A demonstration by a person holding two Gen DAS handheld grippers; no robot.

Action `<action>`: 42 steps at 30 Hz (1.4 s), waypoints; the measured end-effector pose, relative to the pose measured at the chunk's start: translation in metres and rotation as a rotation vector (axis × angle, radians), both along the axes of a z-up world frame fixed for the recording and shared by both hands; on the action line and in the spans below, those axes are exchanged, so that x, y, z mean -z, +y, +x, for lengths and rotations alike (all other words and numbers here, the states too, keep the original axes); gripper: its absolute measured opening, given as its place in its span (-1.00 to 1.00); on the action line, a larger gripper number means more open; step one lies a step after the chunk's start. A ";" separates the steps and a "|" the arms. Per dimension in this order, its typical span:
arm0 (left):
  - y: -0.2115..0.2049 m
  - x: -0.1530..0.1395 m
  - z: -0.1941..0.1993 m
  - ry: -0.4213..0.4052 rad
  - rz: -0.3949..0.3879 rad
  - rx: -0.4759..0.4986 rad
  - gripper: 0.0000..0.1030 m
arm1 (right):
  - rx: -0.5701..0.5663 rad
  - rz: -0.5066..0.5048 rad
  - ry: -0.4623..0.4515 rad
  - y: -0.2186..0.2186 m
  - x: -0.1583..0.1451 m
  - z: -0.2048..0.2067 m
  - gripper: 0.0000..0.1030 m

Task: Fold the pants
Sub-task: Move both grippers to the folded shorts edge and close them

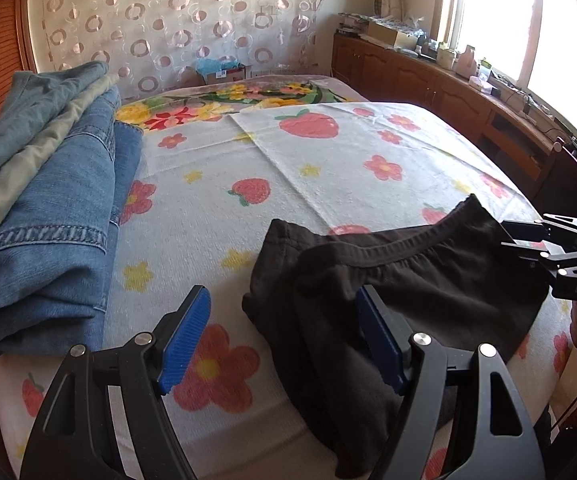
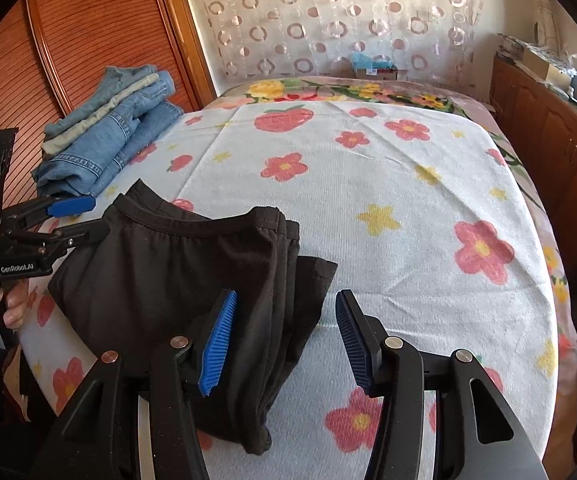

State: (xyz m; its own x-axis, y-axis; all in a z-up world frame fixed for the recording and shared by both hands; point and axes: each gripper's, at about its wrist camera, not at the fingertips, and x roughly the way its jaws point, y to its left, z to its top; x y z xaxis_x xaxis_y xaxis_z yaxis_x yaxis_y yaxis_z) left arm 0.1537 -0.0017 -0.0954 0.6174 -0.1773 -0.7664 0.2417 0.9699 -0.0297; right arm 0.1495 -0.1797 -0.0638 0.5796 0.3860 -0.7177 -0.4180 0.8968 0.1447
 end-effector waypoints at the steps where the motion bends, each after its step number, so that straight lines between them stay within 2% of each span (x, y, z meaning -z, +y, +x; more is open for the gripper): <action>1: 0.000 0.002 0.003 0.005 0.000 0.001 0.47 | -0.001 0.001 0.005 0.001 0.000 0.002 0.03; 6: 0.002 0.011 0.014 0.033 -0.013 0.010 0.47 | -0.003 -0.004 0.027 0.005 0.002 0.010 0.03; 11: 0.007 0.019 0.016 0.041 -0.057 0.014 0.53 | -0.005 0.001 0.036 0.008 0.001 0.012 0.03; 15: 0.006 0.019 0.014 0.032 -0.051 0.023 0.56 | -0.030 0.009 0.041 0.017 0.002 0.016 0.00; 16: 0.006 0.019 0.014 0.033 -0.049 0.026 0.58 | -0.037 0.014 0.043 0.019 0.003 0.017 -0.14; 19: 0.005 0.019 0.015 0.034 -0.044 0.030 0.60 | -0.050 0.020 0.039 0.024 0.003 0.018 -0.23; 27: 0.000 0.020 0.017 0.039 -0.013 0.053 0.69 | -0.042 0.027 0.046 0.019 0.007 0.020 -0.25; 34: 0.005 0.019 0.017 0.047 -0.039 0.041 0.69 | -0.047 0.033 0.039 0.019 0.006 0.018 -0.24; 38: 0.014 0.015 0.018 0.062 -0.124 0.018 0.28 | -0.051 0.029 0.032 0.019 0.006 0.017 -0.24; 42: 0.012 0.015 0.014 0.065 -0.147 0.035 -0.04 | -0.049 0.029 0.023 0.019 0.007 0.015 -0.25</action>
